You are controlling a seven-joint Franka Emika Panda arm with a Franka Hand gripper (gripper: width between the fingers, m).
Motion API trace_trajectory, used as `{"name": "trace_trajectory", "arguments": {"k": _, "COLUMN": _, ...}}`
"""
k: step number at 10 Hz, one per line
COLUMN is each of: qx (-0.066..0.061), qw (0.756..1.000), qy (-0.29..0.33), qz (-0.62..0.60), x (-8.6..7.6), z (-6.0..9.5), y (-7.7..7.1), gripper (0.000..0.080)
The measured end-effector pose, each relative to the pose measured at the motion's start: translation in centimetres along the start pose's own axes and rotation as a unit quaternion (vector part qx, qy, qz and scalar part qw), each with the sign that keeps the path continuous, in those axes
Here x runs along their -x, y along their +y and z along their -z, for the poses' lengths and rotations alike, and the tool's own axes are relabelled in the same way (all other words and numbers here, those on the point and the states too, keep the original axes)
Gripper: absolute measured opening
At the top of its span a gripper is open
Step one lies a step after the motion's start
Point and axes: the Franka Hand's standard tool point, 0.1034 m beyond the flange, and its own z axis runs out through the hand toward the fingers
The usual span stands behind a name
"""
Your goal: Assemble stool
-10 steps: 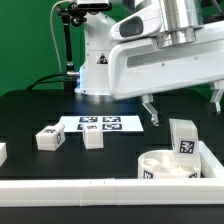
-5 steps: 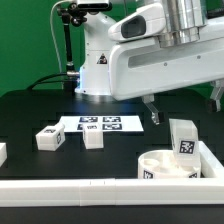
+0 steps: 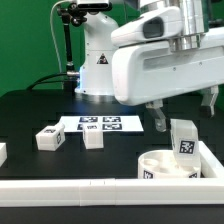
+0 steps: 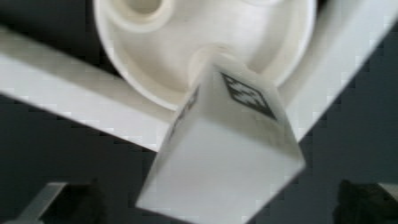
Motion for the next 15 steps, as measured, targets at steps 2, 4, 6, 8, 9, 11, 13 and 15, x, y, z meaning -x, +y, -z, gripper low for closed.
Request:
{"name": "trace_trajectory", "arguments": {"k": 2, "qx": 0.003, "qw": 0.999, "qy": -0.001, "qz": 0.052, "x": 0.0, "z": 0.1, "y": 0.2, "gripper": 0.0649}}
{"name": "trace_trajectory", "arguments": {"k": 4, "qx": 0.003, "qw": 0.995, "qy": -0.002, "qz": 0.097, "x": 0.1, "z": 0.1, "y": 0.4, "gripper": 0.0649}}
{"name": "trace_trajectory", "arguments": {"k": 6, "qx": 0.013, "qw": 0.981, "qy": -0.003, "qz": 0.193, "x": 0.1, "z": -0.1, "y": 0.2, "gripper": 0.0649}}
{"name": "trace_trajectory", "arguments": {"k": 8, "qx": 0.019, "qw": 0.961, "qy": -0.013, "qz": 0.276, "x": -0.1, "z": -0.2, "y": -0.1, "gripper": 0.0649}}
{"name": "trace_trajectory", "arguments": {"k": 9, "qx": 0.022, "qw": 0.942, "qy": -0.019, "qz": 0.334, "x": -0.1, "z": -0.3, "y": -0.2, "gripper": 0.0649}}
{"name": "trace_trajectory", "arguments": {"k": 11, "qx": 0.023, "qw": 0.914, "qy": -0.033, "qz": 0.403, "x": -0.1, "z": -0.6, "y": -0.6, "gripper": 0.0649}}
{"name": "trace_trajectory", "arguments": {"k": 13, "qx": 0.022, "qw": 0.889, "qy": -0.041, "qz": 0.456, "x": -0.1, "z": -1.2, "y": -1.0, "gripper": 0.0649}}
{"name": "trace_trajectory", "arguments": {"k": 15, "qx": 0.021, "qw": 0.891, "qy": -0.042, "qz": 0.452, "x": 0.0, "z": -1.5, "y": -1.1, "gripper": 0.0649}}
